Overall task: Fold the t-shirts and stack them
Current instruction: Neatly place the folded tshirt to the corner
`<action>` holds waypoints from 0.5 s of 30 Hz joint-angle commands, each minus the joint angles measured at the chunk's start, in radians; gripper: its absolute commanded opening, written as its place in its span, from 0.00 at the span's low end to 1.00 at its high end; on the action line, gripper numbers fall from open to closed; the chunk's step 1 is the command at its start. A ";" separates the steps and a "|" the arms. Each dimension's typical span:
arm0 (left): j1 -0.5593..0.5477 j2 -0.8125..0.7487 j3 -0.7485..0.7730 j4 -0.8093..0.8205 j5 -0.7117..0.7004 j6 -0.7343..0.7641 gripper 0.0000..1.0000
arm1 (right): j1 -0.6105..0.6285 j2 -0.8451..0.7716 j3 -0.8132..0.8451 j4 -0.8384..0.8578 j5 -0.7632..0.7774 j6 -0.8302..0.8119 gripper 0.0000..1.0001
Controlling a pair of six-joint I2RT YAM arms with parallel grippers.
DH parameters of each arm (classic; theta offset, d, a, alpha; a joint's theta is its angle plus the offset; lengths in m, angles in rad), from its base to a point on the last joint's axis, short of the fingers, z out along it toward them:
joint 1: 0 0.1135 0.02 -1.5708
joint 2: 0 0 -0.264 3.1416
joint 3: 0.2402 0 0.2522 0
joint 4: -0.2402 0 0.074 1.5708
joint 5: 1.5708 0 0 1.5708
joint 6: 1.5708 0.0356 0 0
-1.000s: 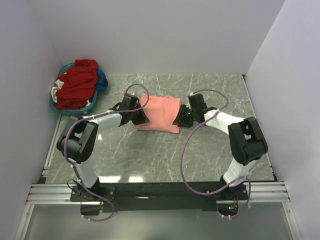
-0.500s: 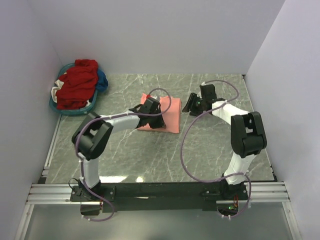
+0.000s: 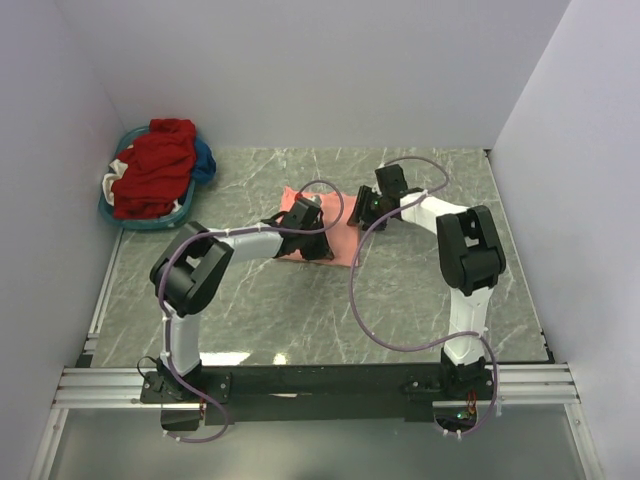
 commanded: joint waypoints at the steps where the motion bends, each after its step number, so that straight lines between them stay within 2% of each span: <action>1: -0.003 -0.068 0.004 -0.048 -0.025 0.014 0.10 | 0.025 0.038 0.063 -0.060 0.075 -0.005 0.57; 3: -0.003 -0.085 0.004 -0.057 -0.025 0.012 0.10 | 0.034 0.042 0.066 -0.070 0.103 0.005 0.55; 7: -0.003 -0.140 0.016 -0.070 -0.020 0.006 0.10 | 0.049 0.052 0.077 -0.089 0.144 0.025 0.42; 9: -0.003 -0.178 0.019 -0.079 -0.019 0.002 0.11 | 0.060 0.056 0.080 -0.098 0.168 0.041 0.26; 10: -0.004 -0.195 0.016 -0.088 -0.023 0.003 0.10 | 0.062 0.059 0.081 -0.103 0.182 0.047 0.12; 12: -0.003 -0.252 0.004 -0.099 -0.031 0.005 0.11 | 0.068 0.062 0.089 -0.126 0.224 0.068 0.00; 15: -0.003 -0.338 -0.021 -0.129 -0.048 0.018 0.12 | 0.054 0.055 0.094 -0.159 0.270 0.114 0.00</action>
